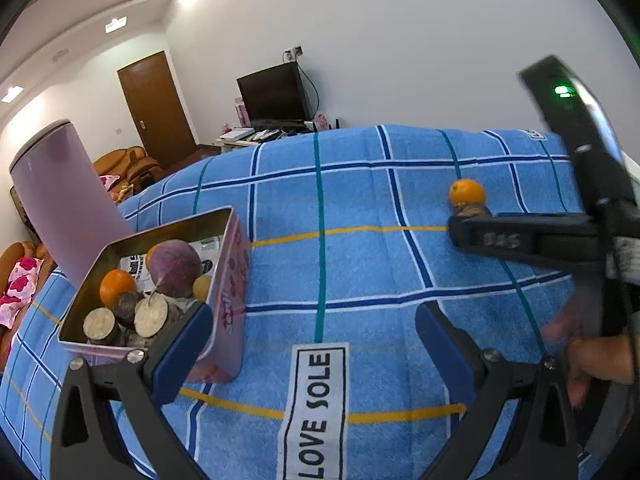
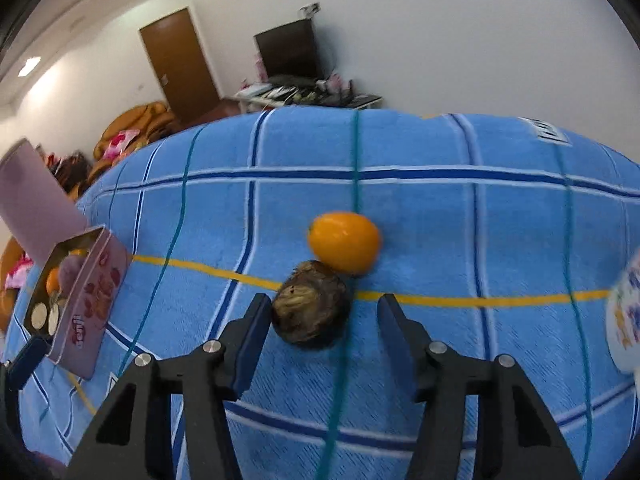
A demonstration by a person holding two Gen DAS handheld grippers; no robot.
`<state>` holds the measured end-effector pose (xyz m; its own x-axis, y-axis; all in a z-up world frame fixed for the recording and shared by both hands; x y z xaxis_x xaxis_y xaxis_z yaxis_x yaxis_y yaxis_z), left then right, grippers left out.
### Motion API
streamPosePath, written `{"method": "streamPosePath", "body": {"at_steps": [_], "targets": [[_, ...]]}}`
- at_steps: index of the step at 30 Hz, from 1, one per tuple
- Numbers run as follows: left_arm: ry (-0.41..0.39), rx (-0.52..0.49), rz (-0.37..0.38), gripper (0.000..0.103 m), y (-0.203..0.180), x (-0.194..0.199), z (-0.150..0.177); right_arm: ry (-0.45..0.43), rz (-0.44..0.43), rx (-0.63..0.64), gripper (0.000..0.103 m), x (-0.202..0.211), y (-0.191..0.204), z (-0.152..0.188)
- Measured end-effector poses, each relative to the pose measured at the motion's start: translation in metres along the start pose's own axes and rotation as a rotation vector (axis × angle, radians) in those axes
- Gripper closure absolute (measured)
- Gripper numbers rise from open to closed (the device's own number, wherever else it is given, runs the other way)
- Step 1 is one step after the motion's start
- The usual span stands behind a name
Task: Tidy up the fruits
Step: 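Grasp the brown carved nut with the right tool while the left tool grasps the orange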
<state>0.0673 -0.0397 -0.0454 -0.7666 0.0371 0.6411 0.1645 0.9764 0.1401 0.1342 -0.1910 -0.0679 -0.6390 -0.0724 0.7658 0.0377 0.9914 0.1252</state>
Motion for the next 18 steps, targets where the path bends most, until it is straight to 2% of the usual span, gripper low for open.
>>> {"method": "streamPosePath", "body": {"at_steps": [1, 3, 7, 10, 16, 18], "targets": [[0.003, 0.001, 0.001, 0.000, 0.000, -0.001, -0.002, 0.019, 0.004, 0.020, 0.047, -0.005, 0.004, 0.000], [0.006, 0.006, -0.004, 0.000, 0.000, -0.003, -0.005, 0.015, -0.002, 0.047, 0.061, -0.006, 0.010, -0.001], [0.019, -0.002, -0.005, 0.000, -0.004, -0.010, -0.010, 0.013, -0.010, 0.053, 0.062, 0.000, 0.007, 0.004], [0.027, 0.004, 0.019, 0.000, -0.011, -0.015, -0.017, -0.032, -0.009, -0.010, 0.062, 0.019, -0.016, 0.012], [0.032, 0.018, 0.121, 0.001, -0.043, -0.036, -0.043, -0.155, 0.113, -0.019, 0.061, 0.061, -0.059, 0.028], [0.051, 0.018, 0.154, 0.005, -0.057, -0.049, -0.051, -0.189, 0.108, -0.064, 0.061, 0.072, -0.071, 0.030]]}}
Point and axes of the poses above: each gripper's, at about its wrist camera, not at the fingertips, and x roughly against the way its jaws point, y to its left, z to its underside, the point moved 4 cm from there along -x, roughly the way its jaws point, and after that the axes turned 4 degrees about z, right-handed, at the moved point
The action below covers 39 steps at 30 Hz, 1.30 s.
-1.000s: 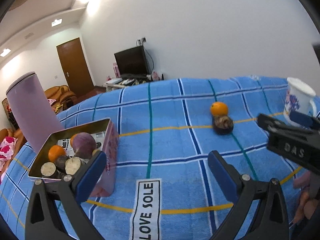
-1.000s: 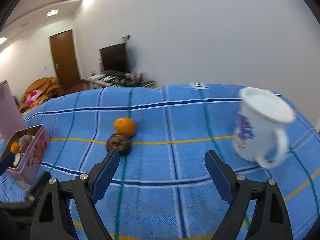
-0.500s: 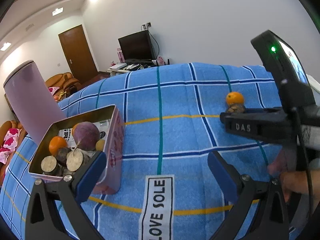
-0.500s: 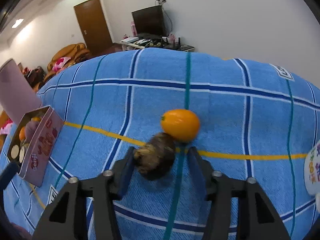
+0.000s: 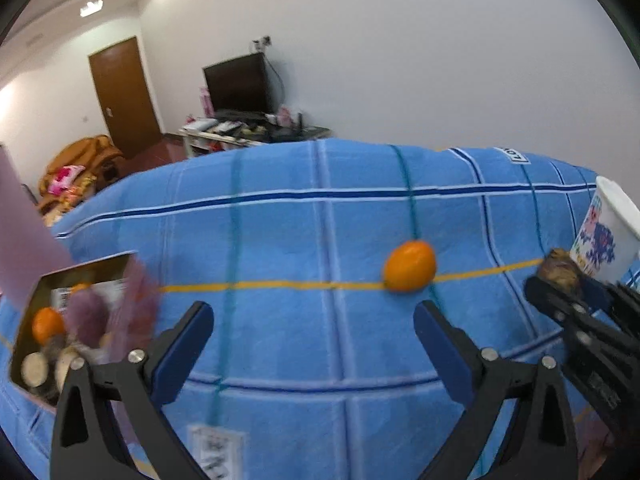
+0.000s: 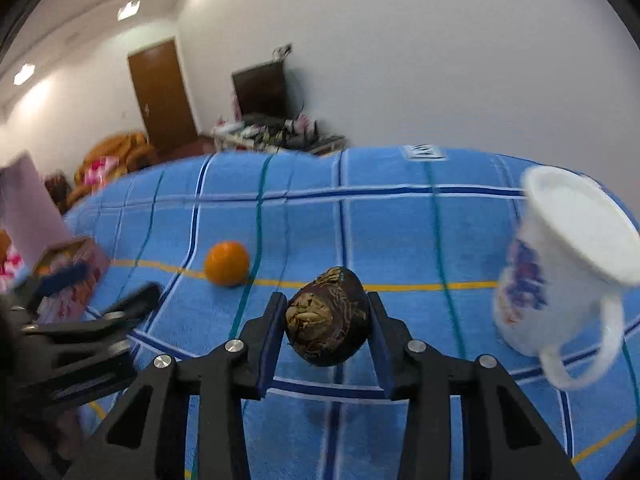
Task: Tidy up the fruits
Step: 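Grasp the brown carved nut with the right tool while the left tool grasps the orange, then lift the orange with the left tool while the right tool lifts the brown nut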
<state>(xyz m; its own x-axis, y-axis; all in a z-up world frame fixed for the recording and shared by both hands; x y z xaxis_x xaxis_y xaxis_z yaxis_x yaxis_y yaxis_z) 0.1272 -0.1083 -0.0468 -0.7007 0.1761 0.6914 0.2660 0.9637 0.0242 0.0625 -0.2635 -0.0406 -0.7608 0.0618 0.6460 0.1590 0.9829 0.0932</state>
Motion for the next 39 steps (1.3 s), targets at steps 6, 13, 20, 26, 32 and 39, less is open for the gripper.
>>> {"method": "streamPosePath", "body": {"at_steps": [6, 13, 20, 26, 32, 39], "targets": [[0.025, 0.014, 0.055, 0.019, -0.024, -0.028, -0.016, 0.035, -0.027, -0.036, 0.061, -0.006, -0.011, -0.001], [0.057, -0.055, 0.089, 0.037, -0.051, -0.051, -0.029, 0.025, -0.013, -0.047, 0.061, -0.009, -0.011, -0.005], [0.135, 0.028, 0.132, 0.061, -0.044, -0.069, -0.029, 0.030, -0.007, -0.035, 0.061, -0.010, -0.006, -0.003], [0.028, 0.001, 0.075, 0.061, -0.051, -0.040, -0.024, -0.034, 0.028, -0.016, 0.061, 0.002, -0.003, -0.005], [-0.061, 0.005, 0.008, 0.061, -0.042, 0.001, -0.003, -0.079, 0.051, -0.022, 0.061, 0.012, -0.007, -0.006], [-0.099, 0.028, -0.004, 0.061, -0.031, 0.034, 0.021, -0.157, 0.108, -0.002, 0.061, 0.029, -0.004, -0.005]]}}
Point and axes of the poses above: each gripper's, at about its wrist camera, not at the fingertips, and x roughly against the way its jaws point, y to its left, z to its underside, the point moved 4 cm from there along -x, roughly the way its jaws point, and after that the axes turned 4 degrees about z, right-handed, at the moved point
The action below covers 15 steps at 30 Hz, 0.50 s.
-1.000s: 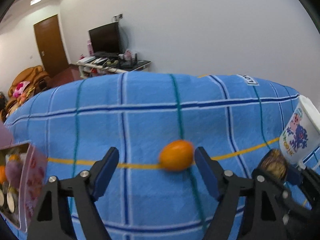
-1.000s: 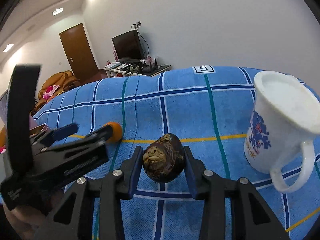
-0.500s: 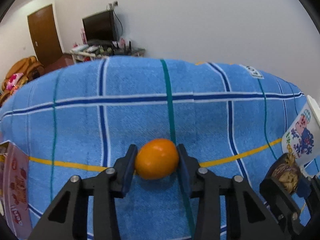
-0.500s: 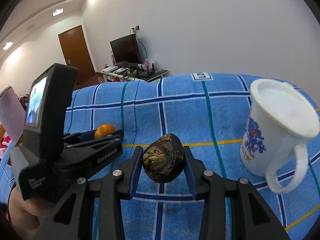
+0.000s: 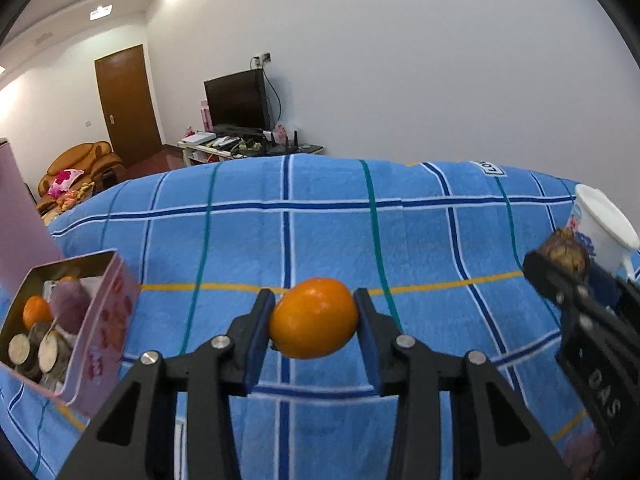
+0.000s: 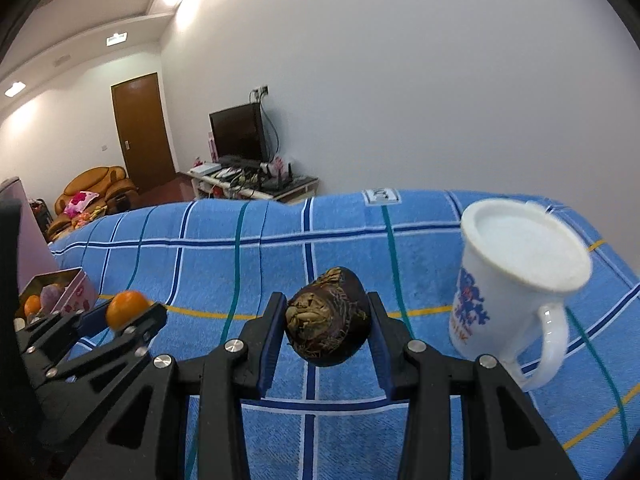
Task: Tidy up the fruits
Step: 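Lift the orange with the left tool while the right tool lifts the brown nut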
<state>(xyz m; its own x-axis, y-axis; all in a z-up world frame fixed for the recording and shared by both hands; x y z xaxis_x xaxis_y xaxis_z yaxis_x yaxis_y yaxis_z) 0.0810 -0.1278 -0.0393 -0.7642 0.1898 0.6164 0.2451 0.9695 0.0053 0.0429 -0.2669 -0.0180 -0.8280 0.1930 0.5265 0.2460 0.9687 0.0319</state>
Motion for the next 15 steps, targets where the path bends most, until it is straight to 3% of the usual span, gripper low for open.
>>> {"method": "streamPosePath", "body": {"at_steps": [7, 15], "targets": [[-0.021, 0.013, -0.006, 0.061, 0.009, 0.016, 0.009, -0.068, 0.042, 0.050, 0.061, 0.025, 0.008, 0.003], [-0.057, 0.037, -0.003, 0.061, 0.022, 0.028, 0.013, -0.066, 0.071, 0.014, 0.061, 0.039, -0.004, 0.010]]}}
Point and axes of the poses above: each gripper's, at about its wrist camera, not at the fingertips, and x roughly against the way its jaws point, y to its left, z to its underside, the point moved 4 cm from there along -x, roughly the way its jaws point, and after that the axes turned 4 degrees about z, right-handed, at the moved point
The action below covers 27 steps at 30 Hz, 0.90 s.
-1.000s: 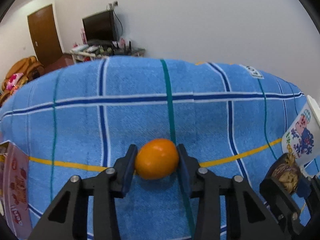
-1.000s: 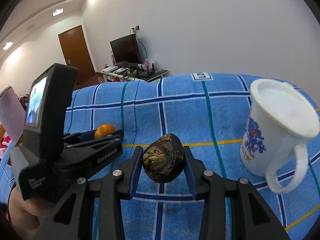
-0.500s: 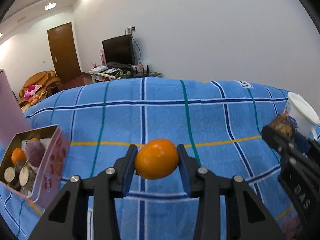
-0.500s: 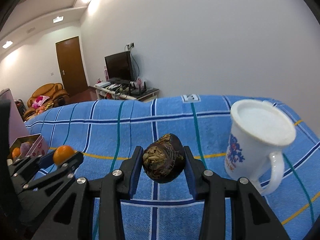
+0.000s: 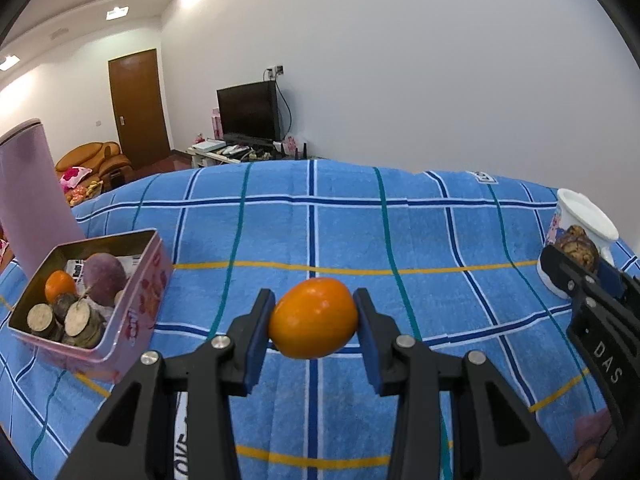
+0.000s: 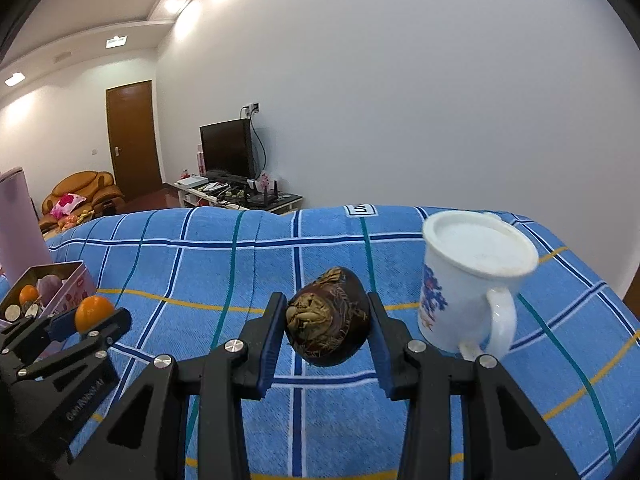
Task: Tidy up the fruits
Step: 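Lift the orange with the left tool while the right tool lifts the brown nut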
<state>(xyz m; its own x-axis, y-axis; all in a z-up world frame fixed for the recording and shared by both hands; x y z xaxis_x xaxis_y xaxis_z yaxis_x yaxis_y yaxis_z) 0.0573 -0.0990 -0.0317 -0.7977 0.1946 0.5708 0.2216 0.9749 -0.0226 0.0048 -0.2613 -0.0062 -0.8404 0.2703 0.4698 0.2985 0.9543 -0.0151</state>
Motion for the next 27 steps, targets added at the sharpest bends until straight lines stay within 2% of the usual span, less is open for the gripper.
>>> {"method": "streamPosePath", "body": {"at_steps": [7, 27], "targets": [[-0.030, -0.021, -0.003, 0.061, 0.001, 0.014, 0.004, -0.014, 0.017, -0.009, 0.061, 0.014, -0.002, 0.006], [-0.032, -0.020, 0.004, 0.061, 0.013, 0.031, 0.016, -0.039, 0.029, -0.005, 0.061, 0.044, 0.004, 0.020]]}}
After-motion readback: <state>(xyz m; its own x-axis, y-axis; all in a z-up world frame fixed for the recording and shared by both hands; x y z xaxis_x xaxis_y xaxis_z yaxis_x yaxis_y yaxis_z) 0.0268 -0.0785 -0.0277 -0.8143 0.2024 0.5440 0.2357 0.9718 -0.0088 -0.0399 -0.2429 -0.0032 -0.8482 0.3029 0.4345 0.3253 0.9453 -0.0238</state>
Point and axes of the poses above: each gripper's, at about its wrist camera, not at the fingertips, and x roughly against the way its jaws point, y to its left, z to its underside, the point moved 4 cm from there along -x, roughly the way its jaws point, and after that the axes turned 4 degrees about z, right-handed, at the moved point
